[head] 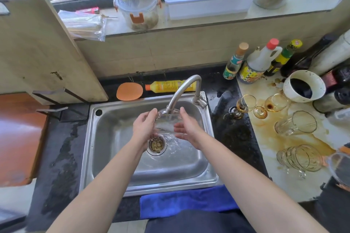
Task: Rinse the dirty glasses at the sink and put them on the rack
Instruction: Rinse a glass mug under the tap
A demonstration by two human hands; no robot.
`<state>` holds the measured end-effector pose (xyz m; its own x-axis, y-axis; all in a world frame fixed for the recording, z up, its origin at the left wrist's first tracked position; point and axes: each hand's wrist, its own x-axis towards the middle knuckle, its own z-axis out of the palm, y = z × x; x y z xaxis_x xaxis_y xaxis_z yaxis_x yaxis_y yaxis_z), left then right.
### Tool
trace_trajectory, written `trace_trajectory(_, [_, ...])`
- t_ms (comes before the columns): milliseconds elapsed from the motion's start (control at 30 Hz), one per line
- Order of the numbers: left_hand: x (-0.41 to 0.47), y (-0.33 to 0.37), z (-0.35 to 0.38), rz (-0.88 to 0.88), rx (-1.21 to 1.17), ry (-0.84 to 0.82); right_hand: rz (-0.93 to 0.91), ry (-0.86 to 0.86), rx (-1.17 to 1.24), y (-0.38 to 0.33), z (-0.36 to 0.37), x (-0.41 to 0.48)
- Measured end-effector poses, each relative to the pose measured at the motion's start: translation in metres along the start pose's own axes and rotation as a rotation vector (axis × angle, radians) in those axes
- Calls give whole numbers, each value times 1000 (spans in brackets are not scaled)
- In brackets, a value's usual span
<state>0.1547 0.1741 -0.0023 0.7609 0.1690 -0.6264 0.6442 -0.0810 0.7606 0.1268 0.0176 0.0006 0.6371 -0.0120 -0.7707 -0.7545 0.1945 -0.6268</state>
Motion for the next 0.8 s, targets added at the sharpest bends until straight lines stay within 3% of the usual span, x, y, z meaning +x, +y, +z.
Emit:
trace_trajectory(100, [3,-3,-4,-16,-14,-16,-55,3,-69,4,-1,4])
trace_trajectory(267, [5,-4,-13,-141,-101,-76,-90,-151,101,15,-9,7])
trace_trajectory(467, [5,-11,-23,-206,-181,-218,-145,-188,70,16,-11,10])
trace_trajectory(800, [1,-15,-30,-137,-266,-235,-484,61,-527,-2,4,6])
